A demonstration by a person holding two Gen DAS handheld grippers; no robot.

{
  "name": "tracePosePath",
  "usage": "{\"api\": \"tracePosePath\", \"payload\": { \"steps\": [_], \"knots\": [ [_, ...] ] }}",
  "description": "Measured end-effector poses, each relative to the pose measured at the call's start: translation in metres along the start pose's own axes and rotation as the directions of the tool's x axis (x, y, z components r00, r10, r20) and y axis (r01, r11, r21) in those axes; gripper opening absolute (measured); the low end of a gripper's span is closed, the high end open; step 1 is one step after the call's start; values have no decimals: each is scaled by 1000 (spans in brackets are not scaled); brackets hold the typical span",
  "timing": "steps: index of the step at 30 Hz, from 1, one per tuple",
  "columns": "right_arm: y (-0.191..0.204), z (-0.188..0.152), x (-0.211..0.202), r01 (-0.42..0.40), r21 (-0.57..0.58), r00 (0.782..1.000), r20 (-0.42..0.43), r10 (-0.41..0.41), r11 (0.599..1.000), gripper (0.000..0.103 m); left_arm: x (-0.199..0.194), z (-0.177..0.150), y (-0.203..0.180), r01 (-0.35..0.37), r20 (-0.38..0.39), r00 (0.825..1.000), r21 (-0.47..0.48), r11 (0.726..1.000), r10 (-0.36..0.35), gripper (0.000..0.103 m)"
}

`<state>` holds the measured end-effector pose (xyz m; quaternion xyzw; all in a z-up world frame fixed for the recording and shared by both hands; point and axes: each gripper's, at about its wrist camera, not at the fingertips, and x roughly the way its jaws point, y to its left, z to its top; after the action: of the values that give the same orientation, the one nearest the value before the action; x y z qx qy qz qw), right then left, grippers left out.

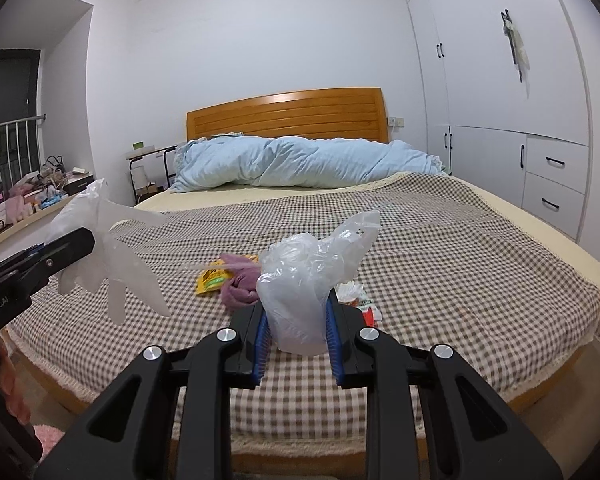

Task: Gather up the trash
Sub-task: 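Carry both clear plastic bags from the bed down toward the bin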

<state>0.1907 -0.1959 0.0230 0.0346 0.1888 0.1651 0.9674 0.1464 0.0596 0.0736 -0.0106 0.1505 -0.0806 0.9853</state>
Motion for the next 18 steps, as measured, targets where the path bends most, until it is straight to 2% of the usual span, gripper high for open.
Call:
{"api": "tracePosePath", "payload": {
  "steps": [8, 18],
  "knots": [
    [10, -10, -20, -3, -34, 1000, 0, 3, 999, 24, -25, -7, -2, 8, 0, 1000, 11, 1000, -8, 21],
    [14, -27, -40, -12, -45, 1000, -13, 12, 999, 24, -49, -23, 7, 43, -26, 999, -35, 998, -44, 21]
  ]
}}
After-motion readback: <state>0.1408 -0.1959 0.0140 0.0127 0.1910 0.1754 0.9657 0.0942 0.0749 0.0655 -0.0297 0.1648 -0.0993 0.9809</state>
